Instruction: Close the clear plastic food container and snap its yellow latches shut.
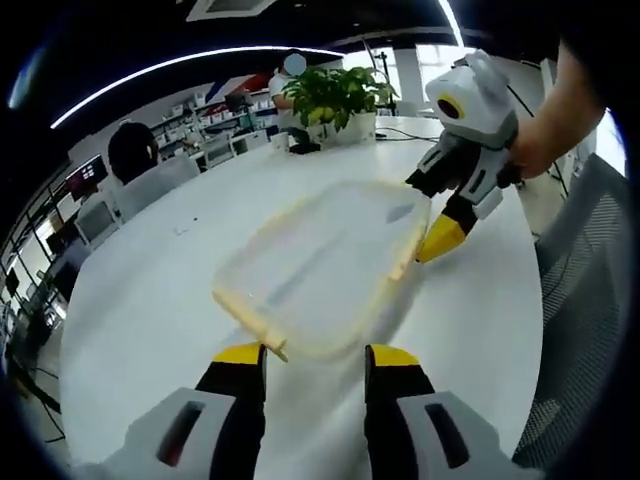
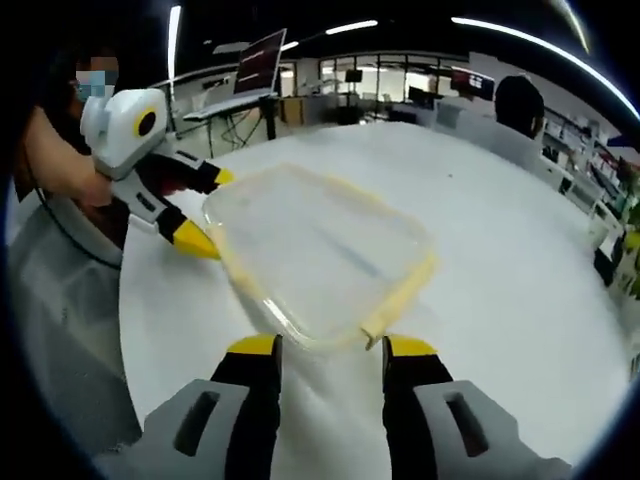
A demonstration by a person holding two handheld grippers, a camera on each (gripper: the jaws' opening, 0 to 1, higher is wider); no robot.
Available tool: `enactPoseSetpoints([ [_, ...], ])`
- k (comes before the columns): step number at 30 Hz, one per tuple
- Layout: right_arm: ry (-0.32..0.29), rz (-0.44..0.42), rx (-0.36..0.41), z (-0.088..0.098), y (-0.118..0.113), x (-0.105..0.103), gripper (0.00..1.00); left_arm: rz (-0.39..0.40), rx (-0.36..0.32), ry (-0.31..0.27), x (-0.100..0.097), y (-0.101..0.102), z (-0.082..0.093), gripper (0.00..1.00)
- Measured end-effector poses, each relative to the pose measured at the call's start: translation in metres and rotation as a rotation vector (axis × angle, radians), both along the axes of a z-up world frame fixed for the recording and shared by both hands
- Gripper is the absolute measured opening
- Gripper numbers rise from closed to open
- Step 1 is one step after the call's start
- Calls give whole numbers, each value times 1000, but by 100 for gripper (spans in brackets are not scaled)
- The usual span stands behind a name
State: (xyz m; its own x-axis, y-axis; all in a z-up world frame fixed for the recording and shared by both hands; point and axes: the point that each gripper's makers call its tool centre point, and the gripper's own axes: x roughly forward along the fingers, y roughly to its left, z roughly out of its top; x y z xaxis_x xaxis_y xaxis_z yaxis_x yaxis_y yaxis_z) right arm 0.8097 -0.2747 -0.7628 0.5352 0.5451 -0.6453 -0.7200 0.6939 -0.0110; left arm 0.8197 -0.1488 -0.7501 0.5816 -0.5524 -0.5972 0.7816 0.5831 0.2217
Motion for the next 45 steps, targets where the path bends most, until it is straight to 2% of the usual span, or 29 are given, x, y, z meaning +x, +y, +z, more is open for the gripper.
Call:
enactPoseSetpoints([
  [11,-2,-16,7,2,13,9,34,-3,36,-18,7,16,-2,30],
  [15,-9,-15,5,0,24,12,34,11,32,0,9,26,-6,29],
  [32,-23,-45,-14,0,56,28,33,73,65,-36,26,61,-2,28],
  [45,-6,-51,-8,-3,66,34,33,92,73,-36,31,71,-2,28],
])
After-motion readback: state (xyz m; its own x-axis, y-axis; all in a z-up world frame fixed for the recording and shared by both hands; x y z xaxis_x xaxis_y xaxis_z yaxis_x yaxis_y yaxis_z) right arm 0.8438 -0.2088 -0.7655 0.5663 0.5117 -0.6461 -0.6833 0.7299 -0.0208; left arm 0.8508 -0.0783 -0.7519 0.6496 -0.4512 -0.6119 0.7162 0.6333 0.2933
